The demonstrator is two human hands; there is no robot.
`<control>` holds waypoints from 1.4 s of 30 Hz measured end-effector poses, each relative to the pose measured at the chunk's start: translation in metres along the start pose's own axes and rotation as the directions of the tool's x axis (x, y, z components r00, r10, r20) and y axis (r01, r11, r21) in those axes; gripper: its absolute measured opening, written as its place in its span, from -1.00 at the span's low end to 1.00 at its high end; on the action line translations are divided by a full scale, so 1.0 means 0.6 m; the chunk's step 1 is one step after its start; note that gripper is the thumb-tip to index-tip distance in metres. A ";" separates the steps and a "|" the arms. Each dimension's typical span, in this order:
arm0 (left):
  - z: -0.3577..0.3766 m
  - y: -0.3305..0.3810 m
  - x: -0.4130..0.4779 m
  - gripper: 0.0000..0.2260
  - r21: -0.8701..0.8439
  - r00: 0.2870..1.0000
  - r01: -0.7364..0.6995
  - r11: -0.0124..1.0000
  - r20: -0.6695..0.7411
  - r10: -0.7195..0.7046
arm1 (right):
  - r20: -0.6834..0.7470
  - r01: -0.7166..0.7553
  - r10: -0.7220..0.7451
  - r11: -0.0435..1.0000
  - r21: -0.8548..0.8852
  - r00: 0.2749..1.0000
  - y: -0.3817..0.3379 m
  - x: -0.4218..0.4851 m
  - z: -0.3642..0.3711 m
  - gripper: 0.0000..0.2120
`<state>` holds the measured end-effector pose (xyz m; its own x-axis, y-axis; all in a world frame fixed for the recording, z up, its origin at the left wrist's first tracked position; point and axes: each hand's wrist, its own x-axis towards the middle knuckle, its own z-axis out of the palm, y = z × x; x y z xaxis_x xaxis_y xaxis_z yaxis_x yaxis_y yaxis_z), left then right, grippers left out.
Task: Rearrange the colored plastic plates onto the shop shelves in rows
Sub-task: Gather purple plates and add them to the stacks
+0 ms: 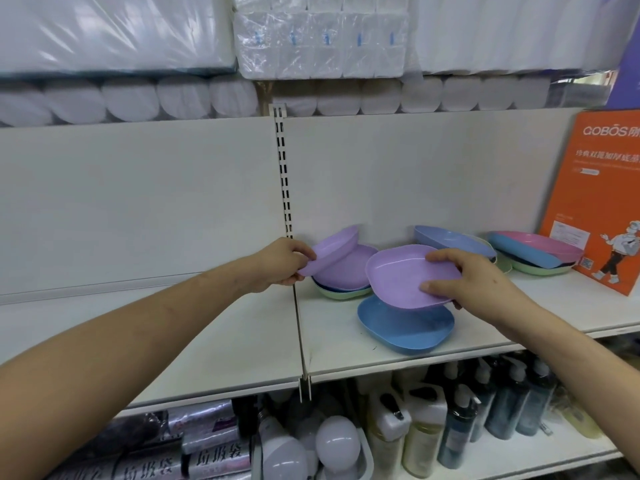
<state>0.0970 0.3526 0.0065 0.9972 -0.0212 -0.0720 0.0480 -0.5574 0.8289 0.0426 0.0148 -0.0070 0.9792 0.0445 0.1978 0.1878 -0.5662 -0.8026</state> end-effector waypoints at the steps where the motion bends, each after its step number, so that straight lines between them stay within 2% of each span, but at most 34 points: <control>1: -0.004 -0.004 -0.007 -0.67 -0.031 1.000 0.005 1.000 0.012 -0.005 | 0.013 -0.011 0.011 1.000 0.025 1.000 -0.005 -0.001 0.005 -0.52; 4: -0.017 -0.021 -0.026 -0.69 -0.094 0.999 0.031 0.995 0.024 -0.029 | 0.054 -0.021 0.018 0.998 0.060 0.998 -0.018 0.001 0.024 -0.44; 9: -0.053 -0.066 -0.061 -0.70 -0.117 0.994 0.089 0.989 -0.047 -0.095 | 0.092 0.040 -0.040 0.999 0.009 0.995 -0.047 0.005 0.074 -0.36; 12: -0.085 -0.098 -0.092 -0.67 -0.174 0.990 0.092 0.981 -0.087 -0.108 | 0.129 0.054 -0.053 0.999 -0.005 0.990 -0.074 0.004 0.110 -0.32; 15: -0.128 -0.132 -0.132 -0.72 -0.198 0.992 0.073 0.977 -0.091 -0.093 | 0.174 0.089 -0.090 0.996 0.014 0.981 -0.110 -0.002 0.150 -0.31; 20: -0.215 -0.200 -0.213 -0.48 -0.188 0.983 0.059 0.980 -0.160 -0.090 | 0.235 0.167 -0.158 0.986 -0.017 0.959 -0.183 -0.013 0.239 -0.21; 25: -0.320 -0.279 -0.324 -0.36 -0.152 0.965 0.045 0.987 -0.247 -0.082 | 0.315 0.224 -0.223 0.974 0.033 0.923 -0.278 -0.050 0.356 -0.16; 30: -0.440 -0.370 -0.466 -0.37 -0.125 0.934 0.045 0.991 -0.346 -0.086 | 0.378 0.270 -0.286 0.958 0.095 0.880 -0.389 -0.116 0.499 -0.07; 39: -0.689 -0.558 -0.783 -0.29 -0.069 0.831 0.141 0.988 -0.534 -0.156 | 0.517 0.364 -0.408 0.912 0.189 0.753 -0.621 -0.270 0.788 -0.03; 42: -0.739 -0.584 -0.851 -0.29 -0.057 0.797 0.181 0.982 -0.577 -0.180 | 0.528 0.378 -0.437 0.899 0.223 0.728 -0.674 -0.305 0.850 -0.04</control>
<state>-0.4037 0.9265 -0.0014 0.8192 0.5622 0.1132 0.2309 -0.5041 0.8322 -0.1738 0.6556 -0.0059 0.6713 0.7144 0.1975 0.5555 -0.3085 -0.7722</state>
